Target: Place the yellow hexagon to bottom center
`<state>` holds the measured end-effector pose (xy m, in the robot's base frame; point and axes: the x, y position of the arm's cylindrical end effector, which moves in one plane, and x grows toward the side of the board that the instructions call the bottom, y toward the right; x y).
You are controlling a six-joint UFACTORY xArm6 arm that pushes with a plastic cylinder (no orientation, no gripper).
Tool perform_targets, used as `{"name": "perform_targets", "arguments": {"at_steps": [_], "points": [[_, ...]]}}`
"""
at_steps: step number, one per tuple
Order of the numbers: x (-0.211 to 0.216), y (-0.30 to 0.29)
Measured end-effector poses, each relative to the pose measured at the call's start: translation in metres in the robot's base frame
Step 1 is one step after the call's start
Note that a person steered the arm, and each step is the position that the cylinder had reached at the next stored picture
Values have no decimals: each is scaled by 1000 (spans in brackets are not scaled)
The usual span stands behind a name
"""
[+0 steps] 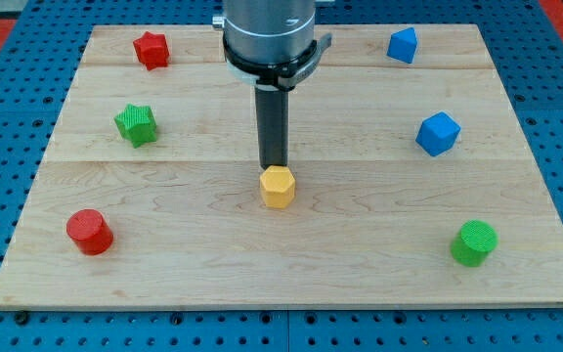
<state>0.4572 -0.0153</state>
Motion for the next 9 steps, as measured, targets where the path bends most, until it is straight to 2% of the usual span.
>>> {"name": "perform_targets", "arguments": {"at_steps": [1,6,9], "points": [[18,-3],[27,0],[65,0]]}}
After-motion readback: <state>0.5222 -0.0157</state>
